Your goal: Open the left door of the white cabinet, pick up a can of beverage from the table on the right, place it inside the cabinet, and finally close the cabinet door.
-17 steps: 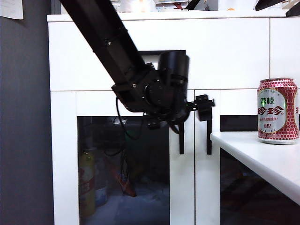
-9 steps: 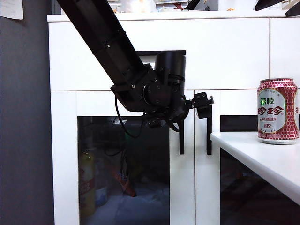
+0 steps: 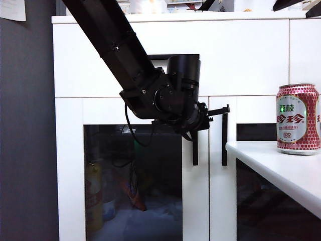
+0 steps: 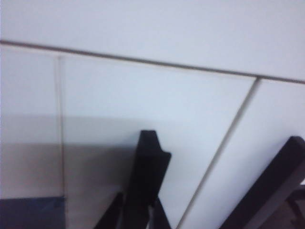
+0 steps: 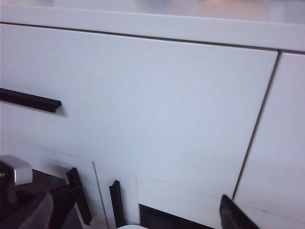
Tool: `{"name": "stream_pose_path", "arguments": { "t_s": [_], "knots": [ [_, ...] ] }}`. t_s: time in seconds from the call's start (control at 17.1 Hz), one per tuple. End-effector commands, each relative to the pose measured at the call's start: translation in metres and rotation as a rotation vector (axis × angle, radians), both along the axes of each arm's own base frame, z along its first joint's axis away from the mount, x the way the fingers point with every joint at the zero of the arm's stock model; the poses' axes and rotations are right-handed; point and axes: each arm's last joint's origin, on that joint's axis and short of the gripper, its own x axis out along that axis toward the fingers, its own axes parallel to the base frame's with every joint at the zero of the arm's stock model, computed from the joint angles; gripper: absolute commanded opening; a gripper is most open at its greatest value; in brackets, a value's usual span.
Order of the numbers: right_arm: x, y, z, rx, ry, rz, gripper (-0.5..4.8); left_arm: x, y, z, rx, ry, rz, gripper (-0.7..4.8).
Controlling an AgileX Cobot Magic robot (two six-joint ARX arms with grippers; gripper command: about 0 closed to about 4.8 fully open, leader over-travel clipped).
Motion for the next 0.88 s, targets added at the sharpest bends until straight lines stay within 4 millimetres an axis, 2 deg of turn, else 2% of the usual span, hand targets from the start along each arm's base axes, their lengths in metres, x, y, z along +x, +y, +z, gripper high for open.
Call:
{"name": "stream_pose_path", "arguments": {
  "t_s": [0.06, 0.35, 0.58, 0.88],
  "knots": [
    [-0.001, 0.0, 0.004, 0.001, -0.023, 0.003, 4.79, -0.004, -0.007, 0.006, -0.057, -0.008, -0.077, -0.06],
    [-0.001, -0.001, 0.005, -0.002, -0.036, -0.007, 4.79, -0.006, -0.009, 0.005, -0.052, -0.003, -0.082, -0.05],
    [-0.001, 0.0, 0.014, 0.009, -0.121, -0.004, 4.79, -0.006, -0.009, 0.005, -0.052, -0.003, -0.082, -0.05],
    [-0.004, 0.001, 0.013, 0.066, -0.08, 0.036, 4.79, -0.006, -0.009, 0.005, -0.052, -0.003, -0.082, -0.05]
  ]
}}
